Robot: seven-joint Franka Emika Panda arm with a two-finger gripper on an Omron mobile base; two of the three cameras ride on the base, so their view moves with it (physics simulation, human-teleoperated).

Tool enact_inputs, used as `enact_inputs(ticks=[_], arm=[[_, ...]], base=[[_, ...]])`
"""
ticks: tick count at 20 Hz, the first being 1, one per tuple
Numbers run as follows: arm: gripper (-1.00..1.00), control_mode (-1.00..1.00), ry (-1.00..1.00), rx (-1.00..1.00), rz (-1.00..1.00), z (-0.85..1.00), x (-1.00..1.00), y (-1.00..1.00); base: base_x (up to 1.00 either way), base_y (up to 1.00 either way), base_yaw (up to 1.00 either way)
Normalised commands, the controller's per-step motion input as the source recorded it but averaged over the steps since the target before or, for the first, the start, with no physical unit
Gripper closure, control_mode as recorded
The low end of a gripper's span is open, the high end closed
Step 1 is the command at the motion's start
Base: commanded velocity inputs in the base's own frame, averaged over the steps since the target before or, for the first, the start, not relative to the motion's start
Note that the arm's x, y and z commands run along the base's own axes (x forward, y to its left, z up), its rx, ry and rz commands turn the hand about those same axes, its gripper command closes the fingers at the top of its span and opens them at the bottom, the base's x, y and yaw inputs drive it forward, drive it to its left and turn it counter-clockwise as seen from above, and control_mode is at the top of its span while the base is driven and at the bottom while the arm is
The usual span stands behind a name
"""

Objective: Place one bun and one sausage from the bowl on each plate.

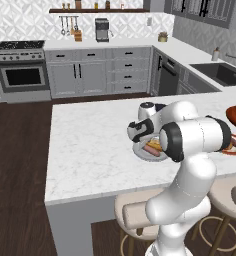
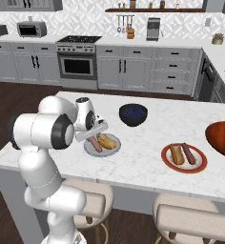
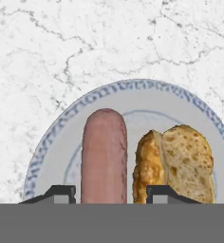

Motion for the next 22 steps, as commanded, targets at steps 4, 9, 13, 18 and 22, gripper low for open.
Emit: enact_inputs(ticks=[4, 9, 13, 18, 22], arm=[[-1.00, -1.00, -0.15, 0.00, 0.00, 0.06, -0.41, 0.00], [-1.00, -1.00, -0.41, 0.02, 0.00, 0.93, -0.70, 0.03], [-1.00, -1.00, -0.24, 0.18, -0.03, 1.00, -0.42, 0.00], [-1.00, -1.00, -0.02, 0.33, -0.06, 1.00, -0.48, 0.00], [-1.00, -1.00, 0.07, 0.25, -0.06, 1.00, -0.59, 0.00]], base=[[0.00, 0.00, 0.00], [0.00, 0.00, 0.00], [0.00, 0.00, 0.00], [0.00, 0.00, 0.00], [0.00, 0.00, 0.00]])
